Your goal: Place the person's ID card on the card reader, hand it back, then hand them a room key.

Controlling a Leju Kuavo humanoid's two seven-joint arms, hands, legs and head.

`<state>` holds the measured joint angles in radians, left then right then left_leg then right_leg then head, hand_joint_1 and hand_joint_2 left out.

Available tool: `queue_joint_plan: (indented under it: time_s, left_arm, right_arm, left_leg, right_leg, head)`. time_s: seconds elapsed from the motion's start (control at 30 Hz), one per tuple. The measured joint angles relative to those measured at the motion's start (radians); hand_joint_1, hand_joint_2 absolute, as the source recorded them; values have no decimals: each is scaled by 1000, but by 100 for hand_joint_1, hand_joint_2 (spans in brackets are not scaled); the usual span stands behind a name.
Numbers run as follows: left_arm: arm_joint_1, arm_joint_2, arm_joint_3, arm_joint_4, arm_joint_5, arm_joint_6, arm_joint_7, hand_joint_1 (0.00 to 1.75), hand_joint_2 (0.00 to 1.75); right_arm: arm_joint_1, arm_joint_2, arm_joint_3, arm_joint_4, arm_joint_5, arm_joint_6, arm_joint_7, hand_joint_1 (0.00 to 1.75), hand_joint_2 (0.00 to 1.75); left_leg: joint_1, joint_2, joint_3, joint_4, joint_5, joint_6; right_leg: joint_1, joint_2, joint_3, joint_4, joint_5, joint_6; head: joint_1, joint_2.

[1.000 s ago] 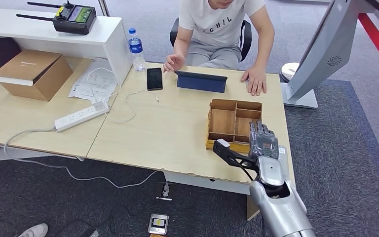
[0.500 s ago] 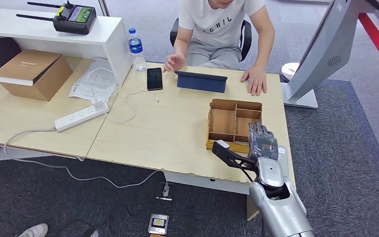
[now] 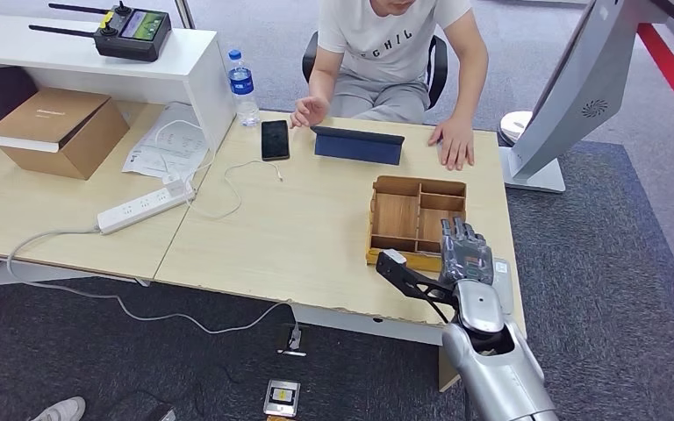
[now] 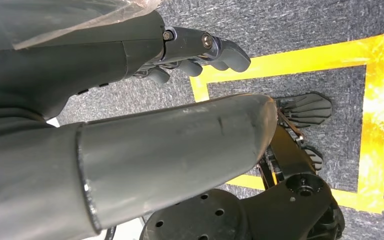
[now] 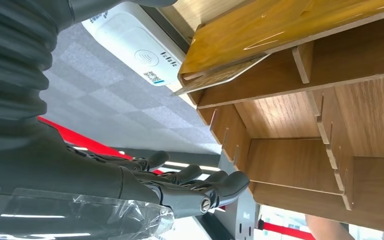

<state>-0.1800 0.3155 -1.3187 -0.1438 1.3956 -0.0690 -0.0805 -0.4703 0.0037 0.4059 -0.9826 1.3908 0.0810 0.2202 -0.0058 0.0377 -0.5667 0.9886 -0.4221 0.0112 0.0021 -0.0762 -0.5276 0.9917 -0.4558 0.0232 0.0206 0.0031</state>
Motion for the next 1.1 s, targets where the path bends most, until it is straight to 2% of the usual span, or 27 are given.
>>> queue_joint_plan:
  time_s: [1.1]
  left_arm:
    - [-2, 0, -17, 0, -5, -5, -8, 0, 0]
  right_arm:
    - [4, 5, 2, 8, -12, -2, 12, 0, 175]
  left_leg:
    - [0, 0, 0, 0, 0, 0]
  right_leg:
    - [0, 0, 0, 0, 0, 0]
  head:
    - [0, 0]
